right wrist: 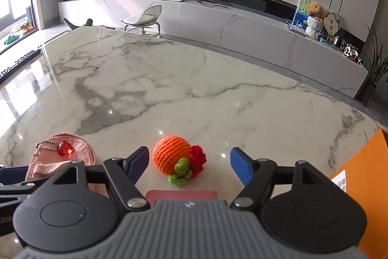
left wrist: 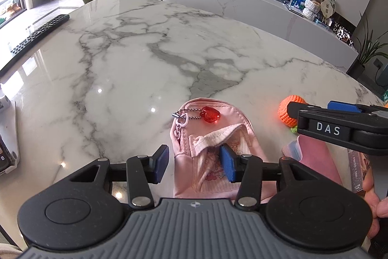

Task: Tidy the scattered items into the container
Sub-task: 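Grasp the pink backpack with the left tool while the right tool grasps the orange crocheted fruit, then lift and carry the backpack and fruit over the shoebox with both tools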

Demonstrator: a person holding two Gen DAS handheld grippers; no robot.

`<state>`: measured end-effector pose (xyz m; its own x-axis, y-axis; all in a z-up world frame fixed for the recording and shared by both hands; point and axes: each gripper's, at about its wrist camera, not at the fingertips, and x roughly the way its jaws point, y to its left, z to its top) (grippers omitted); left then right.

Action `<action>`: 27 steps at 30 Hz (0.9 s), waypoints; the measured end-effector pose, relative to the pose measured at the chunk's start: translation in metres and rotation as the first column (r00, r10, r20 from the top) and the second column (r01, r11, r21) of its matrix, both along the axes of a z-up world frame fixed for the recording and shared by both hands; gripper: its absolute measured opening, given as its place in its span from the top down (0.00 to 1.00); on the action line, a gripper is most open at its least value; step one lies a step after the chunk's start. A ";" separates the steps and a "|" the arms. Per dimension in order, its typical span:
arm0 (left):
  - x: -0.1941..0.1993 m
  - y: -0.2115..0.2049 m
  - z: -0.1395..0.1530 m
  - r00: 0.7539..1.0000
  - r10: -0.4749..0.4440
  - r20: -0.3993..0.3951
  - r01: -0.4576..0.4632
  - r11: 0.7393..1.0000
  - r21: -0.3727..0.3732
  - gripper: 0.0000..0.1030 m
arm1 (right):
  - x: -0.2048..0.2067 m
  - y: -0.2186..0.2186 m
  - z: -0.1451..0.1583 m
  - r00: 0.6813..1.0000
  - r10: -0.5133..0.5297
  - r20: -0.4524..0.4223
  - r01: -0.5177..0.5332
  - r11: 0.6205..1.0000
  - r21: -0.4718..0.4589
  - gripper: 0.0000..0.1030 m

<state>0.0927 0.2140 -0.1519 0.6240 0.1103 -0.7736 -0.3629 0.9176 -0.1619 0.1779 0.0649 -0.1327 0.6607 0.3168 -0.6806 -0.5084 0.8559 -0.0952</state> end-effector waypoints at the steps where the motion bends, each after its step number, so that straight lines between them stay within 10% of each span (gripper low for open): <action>1: 0.000 0.000 0.000 1.000 -0.005 0.002 0.005 1.000 0.001 0.52 | 0.002 0.002 -0.002 1.000 0.003 -0.003 -0.003 1.000 -0.002 0.29; 6: 0.002 -0.006 0.000 1.000 -0.025 0.010 0.025 0.999 0.020 0.59 | 0.009 0.007 -0.012 0.999 0.021 -0.037 -0.021 1.000 -0.002 0.46; 27: -0.042 -0.037 0.071 0.989 -0.048 0.137 0.035 0.995 0.096 0.76 | -0.059 -0.027 0.056 0.999 0.015 0.048 -0.018 0.998 0.063 0.49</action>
<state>0.0509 0.1771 -0.0809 0.7302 0.1493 -0.6667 -0.3041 0.9449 -0.1214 0.1190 0.0376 -0.0763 0.6865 0.3690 -0.6265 -0.5184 0.8526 -0.0659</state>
